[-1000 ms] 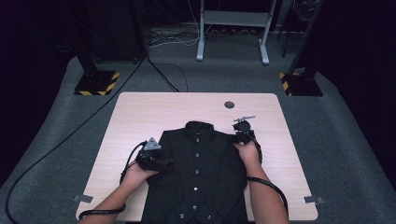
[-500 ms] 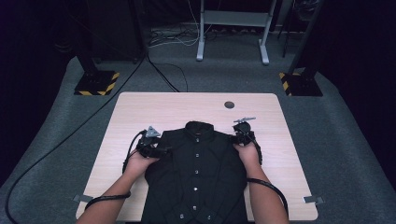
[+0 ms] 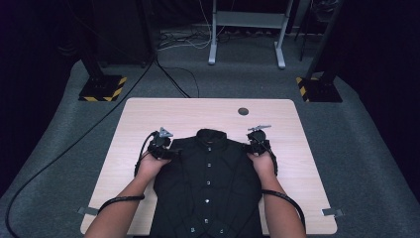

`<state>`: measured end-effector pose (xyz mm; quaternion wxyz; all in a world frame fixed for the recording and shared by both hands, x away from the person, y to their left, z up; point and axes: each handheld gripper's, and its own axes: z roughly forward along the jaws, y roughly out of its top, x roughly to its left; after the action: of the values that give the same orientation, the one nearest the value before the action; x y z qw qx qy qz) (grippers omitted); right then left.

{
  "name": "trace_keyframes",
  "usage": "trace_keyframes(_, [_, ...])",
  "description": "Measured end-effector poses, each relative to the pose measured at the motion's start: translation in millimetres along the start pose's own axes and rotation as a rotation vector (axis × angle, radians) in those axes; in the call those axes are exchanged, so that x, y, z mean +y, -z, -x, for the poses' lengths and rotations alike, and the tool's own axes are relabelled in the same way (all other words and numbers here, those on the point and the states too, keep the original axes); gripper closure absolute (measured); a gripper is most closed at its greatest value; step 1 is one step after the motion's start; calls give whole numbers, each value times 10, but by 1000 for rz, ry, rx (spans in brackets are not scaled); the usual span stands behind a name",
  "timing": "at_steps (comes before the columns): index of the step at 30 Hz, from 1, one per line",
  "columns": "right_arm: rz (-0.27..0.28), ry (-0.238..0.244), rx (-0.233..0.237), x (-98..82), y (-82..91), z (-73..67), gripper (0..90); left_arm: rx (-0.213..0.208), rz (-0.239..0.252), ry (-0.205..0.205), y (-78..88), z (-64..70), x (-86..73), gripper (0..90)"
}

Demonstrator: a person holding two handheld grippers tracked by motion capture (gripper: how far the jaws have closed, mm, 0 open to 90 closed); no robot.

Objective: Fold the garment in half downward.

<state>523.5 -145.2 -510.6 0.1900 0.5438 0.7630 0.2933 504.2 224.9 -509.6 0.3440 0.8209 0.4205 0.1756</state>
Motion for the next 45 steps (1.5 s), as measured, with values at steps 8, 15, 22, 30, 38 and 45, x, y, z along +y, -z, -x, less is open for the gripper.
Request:
trace_keyframes(8, [-5, 1, 2, 3, 3, -2, 595, 14, -11, 42, -83, -105, 85, 404])
trace_keyframes(15, [4, -2, 0, -9, 3, -5, 596, 5, -6, 107, -139, -205, 123, 447])
trace_keyframes(22, [5, -1, -3, -9, 2, -6, 596, 13, -17, 126, -179, -255, 167, 475])
trace_keyframes(30, [7, -2, -4, -16, 5, -7, 595, 21, -40, 106, -235, -244, 212, 518])
trace_keyframes(38, [2, 4, 1, -3, 1, 0, 595, 22, -60, 104, -249, -264, 213, 589])
trace_keyframes(45, [-18, 5, 6, 23, 0, 5, 593, 9, -67, 63, -246, -245, 217, 662])
